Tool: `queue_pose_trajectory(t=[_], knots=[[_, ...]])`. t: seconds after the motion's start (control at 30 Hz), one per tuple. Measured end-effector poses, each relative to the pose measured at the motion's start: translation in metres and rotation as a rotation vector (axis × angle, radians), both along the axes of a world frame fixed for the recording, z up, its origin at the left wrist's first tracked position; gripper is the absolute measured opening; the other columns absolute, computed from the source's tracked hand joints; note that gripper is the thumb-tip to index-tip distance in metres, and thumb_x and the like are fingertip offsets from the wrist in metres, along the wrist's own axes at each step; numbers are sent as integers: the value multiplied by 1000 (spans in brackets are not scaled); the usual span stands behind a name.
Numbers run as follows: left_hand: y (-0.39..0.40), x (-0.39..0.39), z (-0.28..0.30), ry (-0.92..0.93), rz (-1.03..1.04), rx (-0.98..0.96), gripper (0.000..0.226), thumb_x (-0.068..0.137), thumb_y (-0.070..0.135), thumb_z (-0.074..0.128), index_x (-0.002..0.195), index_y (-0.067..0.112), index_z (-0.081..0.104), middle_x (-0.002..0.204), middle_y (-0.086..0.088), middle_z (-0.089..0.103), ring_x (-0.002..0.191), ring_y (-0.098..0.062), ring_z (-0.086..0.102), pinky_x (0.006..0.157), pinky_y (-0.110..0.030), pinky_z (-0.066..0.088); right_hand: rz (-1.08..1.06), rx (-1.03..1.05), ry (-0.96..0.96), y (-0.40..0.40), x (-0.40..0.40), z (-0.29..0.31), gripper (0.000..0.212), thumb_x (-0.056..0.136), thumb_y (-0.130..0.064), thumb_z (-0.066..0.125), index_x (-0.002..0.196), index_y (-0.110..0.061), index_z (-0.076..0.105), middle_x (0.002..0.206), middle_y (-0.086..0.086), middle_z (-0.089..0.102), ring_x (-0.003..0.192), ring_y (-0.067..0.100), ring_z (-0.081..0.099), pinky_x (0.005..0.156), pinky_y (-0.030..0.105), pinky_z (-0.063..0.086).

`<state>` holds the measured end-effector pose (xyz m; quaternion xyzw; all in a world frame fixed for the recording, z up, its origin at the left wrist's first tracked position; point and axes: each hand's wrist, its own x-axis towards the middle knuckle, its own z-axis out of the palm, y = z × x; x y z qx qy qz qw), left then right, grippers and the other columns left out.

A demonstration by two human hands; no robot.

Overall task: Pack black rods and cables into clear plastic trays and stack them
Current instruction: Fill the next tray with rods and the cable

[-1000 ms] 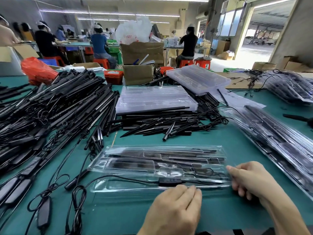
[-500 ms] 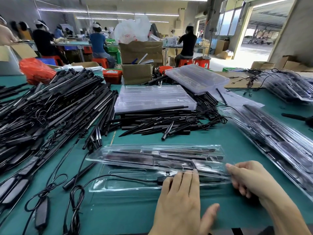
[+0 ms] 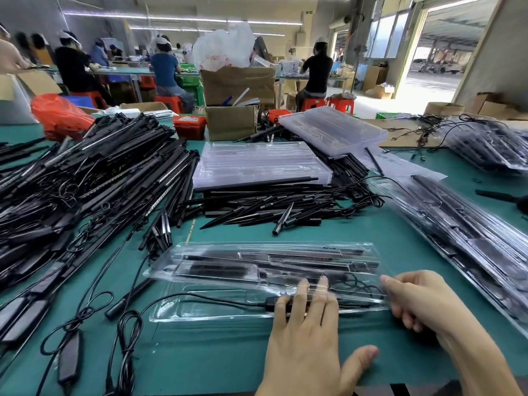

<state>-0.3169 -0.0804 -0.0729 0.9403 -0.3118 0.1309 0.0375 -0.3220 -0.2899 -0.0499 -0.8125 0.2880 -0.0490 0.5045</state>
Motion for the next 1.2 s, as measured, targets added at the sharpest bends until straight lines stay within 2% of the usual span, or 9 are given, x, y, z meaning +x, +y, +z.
queue_pose_trajectory(t=[0.17,0.3,0.43,0.6,0.73,0.9,1.07,1.1,1.2], knots=[[0,0,-2,-21,5,12,77,84,80,27,104,26,78,115,8,74,105,-19,71,89,-42,33,-7,12,0,0,0,0,32,98,-17,62,70,0,62,47,11,55,32,18,41,33,16,31],[-4,-2,-1,-38,37,13,80,81,83,29,105,23,77,110,8,74,97,-18,71,90,-43,45,-21,19,-8,1,-1,0,30,98,-17,62,77,5,63,47,10,54,32,18,40,33,16,30],[-3,-1,0,-44,31,-20,73,82,81,32,103,26,76,107,10,73,95,-17,71,82,-41,58,-23,16,-8,2,-1,0,31,98,-18,62,74,2,62,46,10,53,31,17,40,33,16,30],[-3,-4,-3,-44,58,-1,89,81,80,31,125,13,71,106,3,70,98,-19,69,94,-43,39,-34,17,-1,3,-1,0,37,97,-19,62,76,11,61,46,10,53,32,18,40,33,16,30],[-3,-6,0,24,46,25,82,81,78,31,115,18,75,111,-2,70,104,-23,69,91,-43,32,-37,33,2,2,1,0,35,98,-21,62,84,11,63,46,10,54,31,18,40,33,16,30],[-4,-5,-4,83,28,36,82,81,80,32,115,21,76,141,-12,59,132,-27,55,100,-49,28,-23,36,-11,2,1,3,35,99,-22,59,69,-4,56,46,10,52,31,19,40,33,16,30],[-6,-3,-1,116,51,-41,83,80,81,31,115,21,75,139,-15,60,134,-31,51,103,-46,27,-27,19,-13,3,0,3,32,99,-19,59,76,3,61,45,10,53,31,18,41,33,17,31],[-6,-2,-2,129,44,-73,85,81,82,29,123,20,71,147,-19,50,141,-34,42,107,-45,22,-31,20,-13,3,0,2,32,99,-19,59,79,5,62,45,9,53,31,18,41,32,17,31],[-8,2,-1,153,-23,-99,96,84,84,21,152,20,40,163,-22,-9,150,-42,-13,116,-43,-9,-41,30,-16,4,0,1,31,100,-20,58,84,6,64,45,9,53,31,18,41,33,17,31]])
